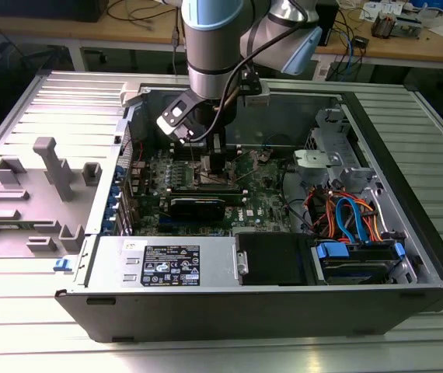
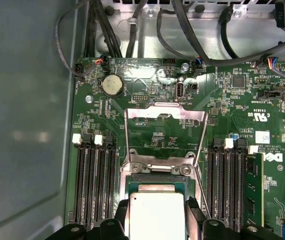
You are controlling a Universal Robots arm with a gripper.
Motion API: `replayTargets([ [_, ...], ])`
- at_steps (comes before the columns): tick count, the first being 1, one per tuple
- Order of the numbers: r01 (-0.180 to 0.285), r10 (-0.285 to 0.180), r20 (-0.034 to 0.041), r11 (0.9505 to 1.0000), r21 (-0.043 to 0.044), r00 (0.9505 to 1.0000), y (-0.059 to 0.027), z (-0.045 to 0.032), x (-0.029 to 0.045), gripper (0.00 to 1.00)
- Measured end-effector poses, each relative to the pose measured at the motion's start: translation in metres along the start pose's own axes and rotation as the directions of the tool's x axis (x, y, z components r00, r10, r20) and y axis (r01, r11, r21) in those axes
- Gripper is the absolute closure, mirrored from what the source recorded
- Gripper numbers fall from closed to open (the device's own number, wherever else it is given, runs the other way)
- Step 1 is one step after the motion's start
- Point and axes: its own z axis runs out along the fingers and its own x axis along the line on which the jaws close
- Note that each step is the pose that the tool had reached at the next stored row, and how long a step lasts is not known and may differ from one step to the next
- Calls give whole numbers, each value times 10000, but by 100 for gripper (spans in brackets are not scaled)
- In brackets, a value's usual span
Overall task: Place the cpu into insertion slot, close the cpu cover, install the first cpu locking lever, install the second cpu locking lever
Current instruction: 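Place the cpu into insertion slot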
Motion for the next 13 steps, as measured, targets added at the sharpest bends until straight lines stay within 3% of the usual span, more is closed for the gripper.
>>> replayTargets([
  [4,-264,264,-1,9997,-10,9997,-4,51,-17,46],
  [7,-338,338,-55,9994,-14,9994,-8,82,-56,46],
  [10,-365,365,-162,9993,-14,9992,-10,103,-99,46],
  [13,-376,376,-178,9993,-9,9991,-12,110,-100,46],
])
